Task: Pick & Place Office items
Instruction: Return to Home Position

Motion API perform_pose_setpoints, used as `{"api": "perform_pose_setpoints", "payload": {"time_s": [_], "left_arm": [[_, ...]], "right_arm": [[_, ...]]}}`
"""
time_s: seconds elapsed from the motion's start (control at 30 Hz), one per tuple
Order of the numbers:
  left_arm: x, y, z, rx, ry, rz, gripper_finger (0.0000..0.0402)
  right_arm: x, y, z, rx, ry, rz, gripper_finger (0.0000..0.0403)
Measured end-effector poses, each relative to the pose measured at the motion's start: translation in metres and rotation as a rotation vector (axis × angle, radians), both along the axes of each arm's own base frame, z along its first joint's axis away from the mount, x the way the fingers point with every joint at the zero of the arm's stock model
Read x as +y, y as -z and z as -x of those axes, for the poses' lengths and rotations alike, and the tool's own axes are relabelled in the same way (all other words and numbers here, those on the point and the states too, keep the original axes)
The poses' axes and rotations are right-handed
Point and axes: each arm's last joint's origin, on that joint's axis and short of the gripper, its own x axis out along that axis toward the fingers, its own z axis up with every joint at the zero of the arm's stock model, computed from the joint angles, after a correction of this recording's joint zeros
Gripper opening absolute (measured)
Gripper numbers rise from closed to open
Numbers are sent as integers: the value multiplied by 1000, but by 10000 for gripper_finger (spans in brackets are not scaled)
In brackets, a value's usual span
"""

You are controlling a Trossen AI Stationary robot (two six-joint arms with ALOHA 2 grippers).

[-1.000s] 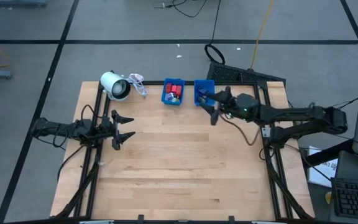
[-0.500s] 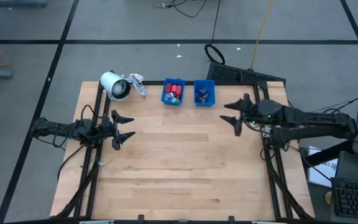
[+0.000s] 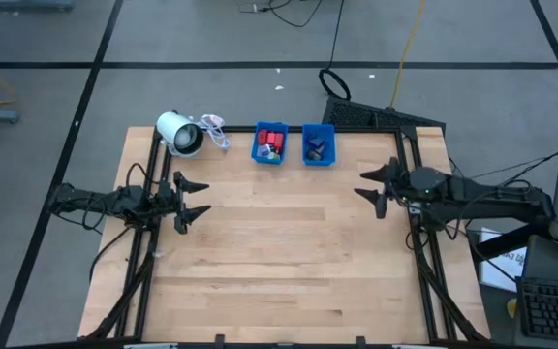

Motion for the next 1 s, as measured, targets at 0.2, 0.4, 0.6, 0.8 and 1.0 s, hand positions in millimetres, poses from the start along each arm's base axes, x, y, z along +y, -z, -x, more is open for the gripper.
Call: {"api": "perform_pose_setpoints", "payload": {"time_s": [0.2, 0.4, 0.6, 0.8, 1.0], "left_arm": [[0, 0, 0, 0, 0, 0, 324], [0, 0, 0, -1, 0, 0, 324], [0, 0, 0, 0, 0, 0, 324], [0, 0, 0, 0, 0, 0, 324], [0, 0, 0, 0, 0, 0, 324]], "right_arm": [[2, 21, 14, -87, -32, 3, 249], [7, 41, 15, -243, -190, -13, 248], [8, 63, 10, -413, -239, 25, 248], [8, 54, 12, -536, -243, 86, 249], [8, 60, 11, -467, -244, 88, 247]]}}
